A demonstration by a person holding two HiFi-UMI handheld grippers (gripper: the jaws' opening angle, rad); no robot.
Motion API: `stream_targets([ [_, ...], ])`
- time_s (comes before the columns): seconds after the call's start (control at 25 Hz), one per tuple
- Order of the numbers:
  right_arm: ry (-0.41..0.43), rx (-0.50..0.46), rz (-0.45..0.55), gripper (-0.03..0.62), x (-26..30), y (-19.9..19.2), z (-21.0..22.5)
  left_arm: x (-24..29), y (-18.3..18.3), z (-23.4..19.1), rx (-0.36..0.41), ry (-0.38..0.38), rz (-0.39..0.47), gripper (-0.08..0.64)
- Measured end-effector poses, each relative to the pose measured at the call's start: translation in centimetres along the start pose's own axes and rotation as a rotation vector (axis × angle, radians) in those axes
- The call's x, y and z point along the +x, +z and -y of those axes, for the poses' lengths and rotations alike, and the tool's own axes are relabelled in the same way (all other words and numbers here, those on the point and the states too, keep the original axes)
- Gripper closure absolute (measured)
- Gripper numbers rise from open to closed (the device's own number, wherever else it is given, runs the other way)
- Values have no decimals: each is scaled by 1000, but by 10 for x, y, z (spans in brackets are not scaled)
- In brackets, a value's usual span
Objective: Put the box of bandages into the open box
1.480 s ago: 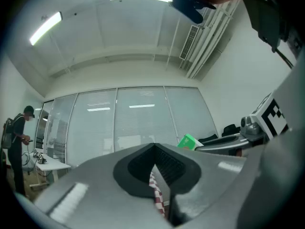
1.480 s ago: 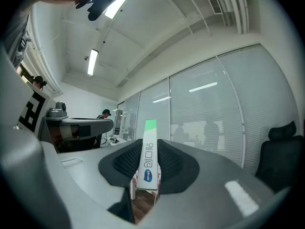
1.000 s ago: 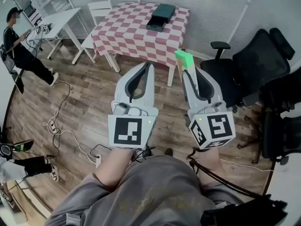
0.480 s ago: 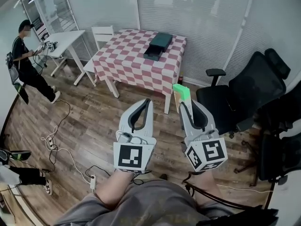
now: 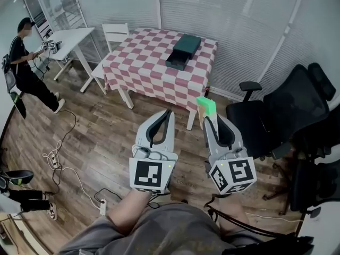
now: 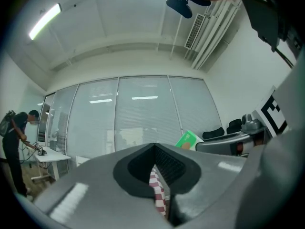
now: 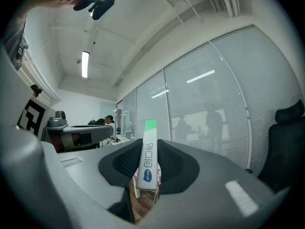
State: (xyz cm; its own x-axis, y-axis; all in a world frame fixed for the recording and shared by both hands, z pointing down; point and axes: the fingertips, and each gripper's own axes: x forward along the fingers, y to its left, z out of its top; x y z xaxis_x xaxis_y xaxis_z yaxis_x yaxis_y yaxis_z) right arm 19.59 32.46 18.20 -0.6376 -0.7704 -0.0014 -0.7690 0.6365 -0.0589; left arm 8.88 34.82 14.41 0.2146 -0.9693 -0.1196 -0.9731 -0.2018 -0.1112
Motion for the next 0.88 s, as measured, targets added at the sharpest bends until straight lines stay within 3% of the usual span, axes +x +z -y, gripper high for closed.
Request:
stream_targets([
  [0.52,-49,-8,19,472,157,10,15,110,-11,-126,2,-17,59,560],
  [0.88,-80,27,-6,472,202,-8,36,154,-42,-145,-2,-47,16,560],
])
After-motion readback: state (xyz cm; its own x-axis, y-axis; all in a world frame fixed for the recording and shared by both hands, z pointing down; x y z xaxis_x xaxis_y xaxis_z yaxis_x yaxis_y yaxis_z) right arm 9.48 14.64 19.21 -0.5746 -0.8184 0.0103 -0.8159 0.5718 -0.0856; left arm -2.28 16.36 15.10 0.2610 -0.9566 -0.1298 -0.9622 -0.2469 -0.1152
